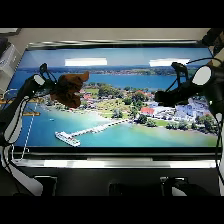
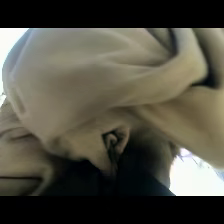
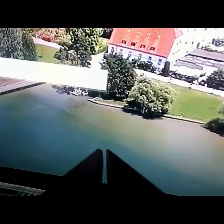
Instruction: Fold the clothes and pants, and hang the long-sleeved shirts on hangers.
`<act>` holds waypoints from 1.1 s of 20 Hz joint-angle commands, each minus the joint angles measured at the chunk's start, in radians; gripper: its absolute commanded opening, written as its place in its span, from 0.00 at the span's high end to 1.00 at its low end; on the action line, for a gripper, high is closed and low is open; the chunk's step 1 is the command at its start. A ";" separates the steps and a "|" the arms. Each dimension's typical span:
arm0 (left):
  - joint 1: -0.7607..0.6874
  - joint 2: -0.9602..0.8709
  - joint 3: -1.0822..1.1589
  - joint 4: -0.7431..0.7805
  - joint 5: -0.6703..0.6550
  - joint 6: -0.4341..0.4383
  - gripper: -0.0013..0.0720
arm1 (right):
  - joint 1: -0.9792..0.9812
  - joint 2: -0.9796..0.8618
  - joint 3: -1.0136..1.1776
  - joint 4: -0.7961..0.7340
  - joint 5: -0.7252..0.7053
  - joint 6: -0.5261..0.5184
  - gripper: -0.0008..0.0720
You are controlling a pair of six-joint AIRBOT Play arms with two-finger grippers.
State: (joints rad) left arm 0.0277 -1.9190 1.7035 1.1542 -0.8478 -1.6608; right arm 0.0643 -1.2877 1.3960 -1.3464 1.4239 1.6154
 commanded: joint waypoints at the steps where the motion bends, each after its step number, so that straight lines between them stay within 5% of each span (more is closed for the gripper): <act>1: -0.041 0.042 0.120 -0.073 -0.305 0.082 0.96 | 0.001 0.003 0.001 0.000 0.003 0.003 0.77; 7: -0.408 0.170 0.124 -0.154 -0.550 0.103 0.96 | 0.000 0.114 0.001 -0.089 0.017 -0.143 0.77; 12: -0.755 0.160 -0.100 -0.136 -0.534 -0.022 0.96 | 0.001 0.281 0.001 -0.107 0.076 -0.169 0.77; 15: -0.808 0.161 -0.195 -0.133 -0.526 -0.095 0.95 | 0.001 0.355 0.001 -0.104 0.138 -0.162 0.81; 16: -0.803 0.163 -0.191 -0.133 -0.533 -0.117 0.90 | 0.001 0.372 0.001 -0.090 0.148 -0.161 0.81; 18: -0.771 0.189 -0.165 -0.133 -0.545 -0.158 0.44 | 0.001 0.392 0.001 -0.051 0.085 -0.071 0.70; 19: -0.750 0.213 -0.149 -0.130 -0.548 -0.158 0.35 | 0.001 0.392 0.000 -0.033 0.065 0.010 0.67; 22: -0.668 0.338 -0.119 -0.068 -0.550 -0.158 0.34 | 0.000 0.376 -0.017 0.021 -0.044 0.001 0.42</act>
State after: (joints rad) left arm -0.6903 -1.6661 1.5684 1.0405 -1.3884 -1.7935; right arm 0.0643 -0.9123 1.3895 -1.3785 1.4704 1.5753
